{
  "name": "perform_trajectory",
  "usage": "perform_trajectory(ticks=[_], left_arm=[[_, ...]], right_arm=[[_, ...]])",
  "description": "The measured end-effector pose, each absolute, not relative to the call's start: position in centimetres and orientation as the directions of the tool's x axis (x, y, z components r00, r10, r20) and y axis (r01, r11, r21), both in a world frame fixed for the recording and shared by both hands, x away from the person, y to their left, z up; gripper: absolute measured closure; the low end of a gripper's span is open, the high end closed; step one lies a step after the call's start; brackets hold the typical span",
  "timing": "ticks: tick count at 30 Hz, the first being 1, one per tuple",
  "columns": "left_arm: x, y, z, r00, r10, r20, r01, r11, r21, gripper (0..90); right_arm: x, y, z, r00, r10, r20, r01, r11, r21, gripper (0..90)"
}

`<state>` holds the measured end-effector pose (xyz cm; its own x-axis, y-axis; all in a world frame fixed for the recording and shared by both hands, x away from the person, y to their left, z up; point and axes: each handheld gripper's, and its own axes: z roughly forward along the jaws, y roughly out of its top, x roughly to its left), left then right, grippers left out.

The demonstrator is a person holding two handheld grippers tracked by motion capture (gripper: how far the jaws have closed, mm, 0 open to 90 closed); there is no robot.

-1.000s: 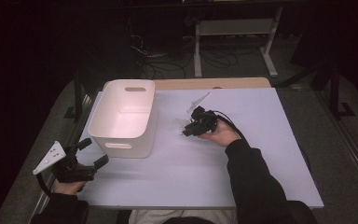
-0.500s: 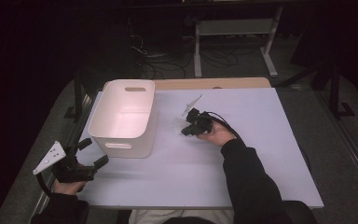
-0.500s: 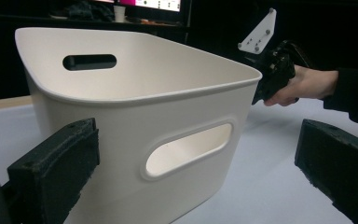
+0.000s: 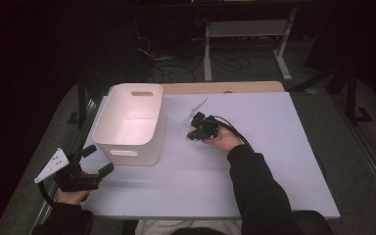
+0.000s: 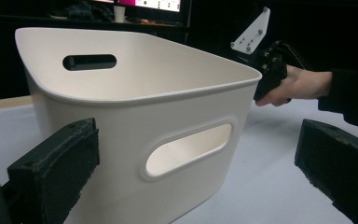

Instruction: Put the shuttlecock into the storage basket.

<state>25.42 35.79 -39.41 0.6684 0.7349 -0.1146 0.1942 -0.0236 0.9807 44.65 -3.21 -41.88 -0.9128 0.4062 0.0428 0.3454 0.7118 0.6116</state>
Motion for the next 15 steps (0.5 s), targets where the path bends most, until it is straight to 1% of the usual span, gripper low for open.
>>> perform_trajectory(ticks=[15], left_arm=[[25.4,35.8,-39.4,0.67,0.734,-0.117,0.194,-0.021,0.981,0.0]], right_arm=[[46.2,-2.8,-42.0,-0.893,0.45,0.015,0.355,0.684,0.637,89.3]])
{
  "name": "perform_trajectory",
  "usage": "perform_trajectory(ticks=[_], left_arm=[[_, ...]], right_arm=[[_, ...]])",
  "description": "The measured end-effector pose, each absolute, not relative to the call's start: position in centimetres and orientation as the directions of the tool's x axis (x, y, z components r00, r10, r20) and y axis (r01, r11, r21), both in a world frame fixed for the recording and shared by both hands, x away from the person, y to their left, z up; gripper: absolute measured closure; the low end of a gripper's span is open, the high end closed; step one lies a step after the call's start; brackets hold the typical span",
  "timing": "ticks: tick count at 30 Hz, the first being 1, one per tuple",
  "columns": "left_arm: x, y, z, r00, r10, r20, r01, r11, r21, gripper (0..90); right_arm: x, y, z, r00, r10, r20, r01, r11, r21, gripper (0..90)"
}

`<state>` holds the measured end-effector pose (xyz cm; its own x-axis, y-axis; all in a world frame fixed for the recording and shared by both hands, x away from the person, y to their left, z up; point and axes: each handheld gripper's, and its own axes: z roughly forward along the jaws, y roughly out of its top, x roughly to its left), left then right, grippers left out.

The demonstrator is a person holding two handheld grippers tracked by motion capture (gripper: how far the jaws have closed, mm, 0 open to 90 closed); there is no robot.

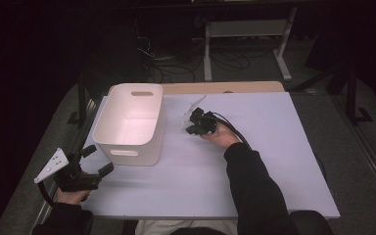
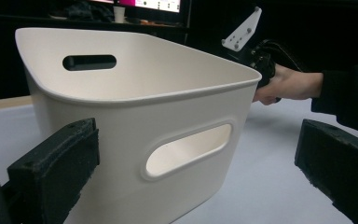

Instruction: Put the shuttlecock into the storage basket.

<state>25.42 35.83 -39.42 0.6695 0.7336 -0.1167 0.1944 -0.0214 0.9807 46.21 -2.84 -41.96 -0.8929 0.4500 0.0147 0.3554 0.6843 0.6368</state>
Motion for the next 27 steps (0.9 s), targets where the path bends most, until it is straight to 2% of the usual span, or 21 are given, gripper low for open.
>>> perform_trajectory(ticks=[12,13,14,19,20,27], left_arm=[[25.4,35.8,-39.4,0.67,0.733,-0.117,0.194,-0.021,0.981,0.0],[25.4,35.8,-39.4,0.669,0.734,-0.116,0.194,-0.022,0.981,0.0],[25.4,35.8,-39.4,0.669,0.734,-0.117,0.195,-0.022,0.981,0.0],[25.4,35.8,-39.4,0.67,0.733,-0.117,0.195,-0.021,0.981,0.0],[25.4,35.8,-39.4,0.67,0.733,-0.117,0.195,-0.022,0.981,0.0],[25.4,35.9,-39.4,0.666,0.735,-0.123,0.198,-0.016,0.98,0.0]], right_arm=[[46.7,-3.3,-42.0,-0.879,0.476,0.024,0.377,0.663,0.646,89.1],[46.8,-3.6,-41.9,-0.876,0.481,0.04,0.388,0.652,0.651,83.2],[46.8,-3.7,-41.8,-0.875,0.482,0.045,0.392,0.649,0.653,80.9],[46.8,-4.1,-41.5,-0.869,0.491,0.057,0.403,0.638,0.656,73.3],[46.8,-4.4,-41.2,-0.864,0.499,0.065,0.411,0.627,0.662,68.0],[47.0,-5.8,-40.4,-0.845,0.53,0.074,0.436,0.603,0.668,45.8]])
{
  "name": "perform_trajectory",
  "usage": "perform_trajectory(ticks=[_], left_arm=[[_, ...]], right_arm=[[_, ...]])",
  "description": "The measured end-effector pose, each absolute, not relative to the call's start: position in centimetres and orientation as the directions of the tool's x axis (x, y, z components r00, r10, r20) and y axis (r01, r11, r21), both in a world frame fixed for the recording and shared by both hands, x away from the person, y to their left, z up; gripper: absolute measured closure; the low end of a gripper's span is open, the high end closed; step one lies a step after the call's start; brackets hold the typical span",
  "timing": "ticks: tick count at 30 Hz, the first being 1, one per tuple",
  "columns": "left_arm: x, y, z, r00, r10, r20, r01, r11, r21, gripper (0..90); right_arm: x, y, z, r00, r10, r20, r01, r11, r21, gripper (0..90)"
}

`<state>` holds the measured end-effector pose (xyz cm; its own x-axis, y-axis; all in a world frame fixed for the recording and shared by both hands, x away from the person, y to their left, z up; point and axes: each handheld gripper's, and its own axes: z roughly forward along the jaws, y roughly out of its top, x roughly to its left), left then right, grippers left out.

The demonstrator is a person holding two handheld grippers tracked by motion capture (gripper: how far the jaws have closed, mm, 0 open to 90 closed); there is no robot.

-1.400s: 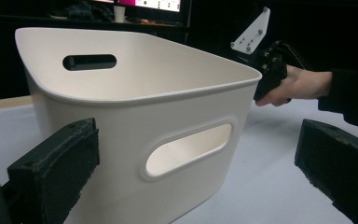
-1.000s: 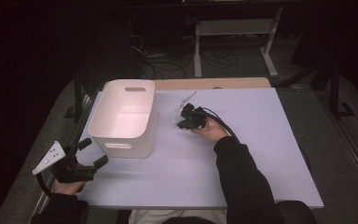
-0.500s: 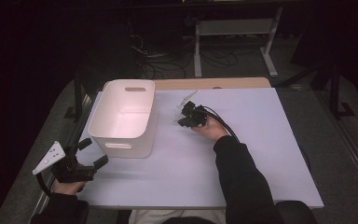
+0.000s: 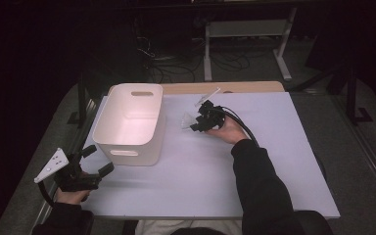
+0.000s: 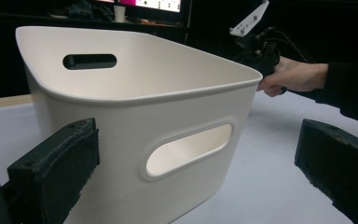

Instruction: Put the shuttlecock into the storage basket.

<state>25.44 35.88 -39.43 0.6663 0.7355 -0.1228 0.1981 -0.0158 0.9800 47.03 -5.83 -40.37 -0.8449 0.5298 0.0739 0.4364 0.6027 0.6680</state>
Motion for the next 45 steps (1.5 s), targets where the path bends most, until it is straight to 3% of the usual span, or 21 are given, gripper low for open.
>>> perform_trajectory(ticks=[9,14,30,45], left_arm=[[25.5,35.8,-39.5,0.67,0.732,-0.127,0.202,-0.016,0.979,0.0],[25.5,35.8,-39.5,0.67,0.732,-0.127,0.202,-0.015,0.979,0.0],[25.5,35.9,-39.5,0.67,0.731,-0.13,0.205,-0.014,0.979,0.0],[25.4,36.0,-39.5,0.666,0.734,-0.132,0.206,-0.01,0.979,0.0]], right_arm=[[47.6,-7.1,-40.2,-0.838,0.532,0.121,0.474,0.6,0.645,21.7],[48.3,-7.5,-39.9,-0.835,0.537,0.12,0.481,0.604,0.636,13.7],[50.0,-7.4,-37.9,-0.865,0.496,0.073,0.428,0.654,0.624,13.7],[52.1,-7.0,-41.3,-0.862,0.496,0.104,0.457,0.673,0.581,15.1]])
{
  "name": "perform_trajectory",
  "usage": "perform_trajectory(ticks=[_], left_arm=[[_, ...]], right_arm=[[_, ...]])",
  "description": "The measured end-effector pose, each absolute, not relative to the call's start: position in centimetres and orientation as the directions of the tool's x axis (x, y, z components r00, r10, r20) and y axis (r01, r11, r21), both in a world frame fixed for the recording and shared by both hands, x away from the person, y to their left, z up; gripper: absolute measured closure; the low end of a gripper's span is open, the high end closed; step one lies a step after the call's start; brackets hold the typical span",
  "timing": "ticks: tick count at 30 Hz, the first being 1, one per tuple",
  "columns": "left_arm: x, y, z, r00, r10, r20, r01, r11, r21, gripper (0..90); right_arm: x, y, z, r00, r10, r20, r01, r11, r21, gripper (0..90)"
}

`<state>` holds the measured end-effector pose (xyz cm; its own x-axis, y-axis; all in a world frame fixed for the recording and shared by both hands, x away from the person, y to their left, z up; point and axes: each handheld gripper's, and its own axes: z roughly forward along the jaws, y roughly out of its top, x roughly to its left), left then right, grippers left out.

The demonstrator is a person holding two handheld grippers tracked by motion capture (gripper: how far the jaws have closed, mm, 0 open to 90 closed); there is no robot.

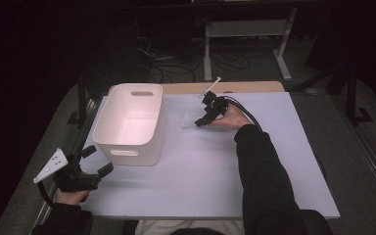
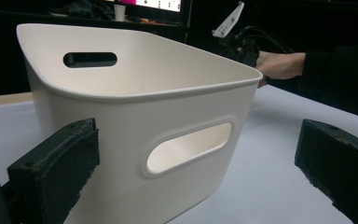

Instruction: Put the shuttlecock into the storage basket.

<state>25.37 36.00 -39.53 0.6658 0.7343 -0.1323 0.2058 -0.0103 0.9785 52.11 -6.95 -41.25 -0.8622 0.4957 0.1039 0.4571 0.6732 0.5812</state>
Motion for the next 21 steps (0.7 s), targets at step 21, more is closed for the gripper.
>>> perform_trajectory(ticks=[21], left_arm=[[25.2,36.1,-39.5,0.663,0.736,-0.137,0.209,-0.006,0.978,0.0]], right_arm=[[52.5,-6.8,-42.6,-0.911,0.408,0.063,0.371,0.743,0.557,38.0]])
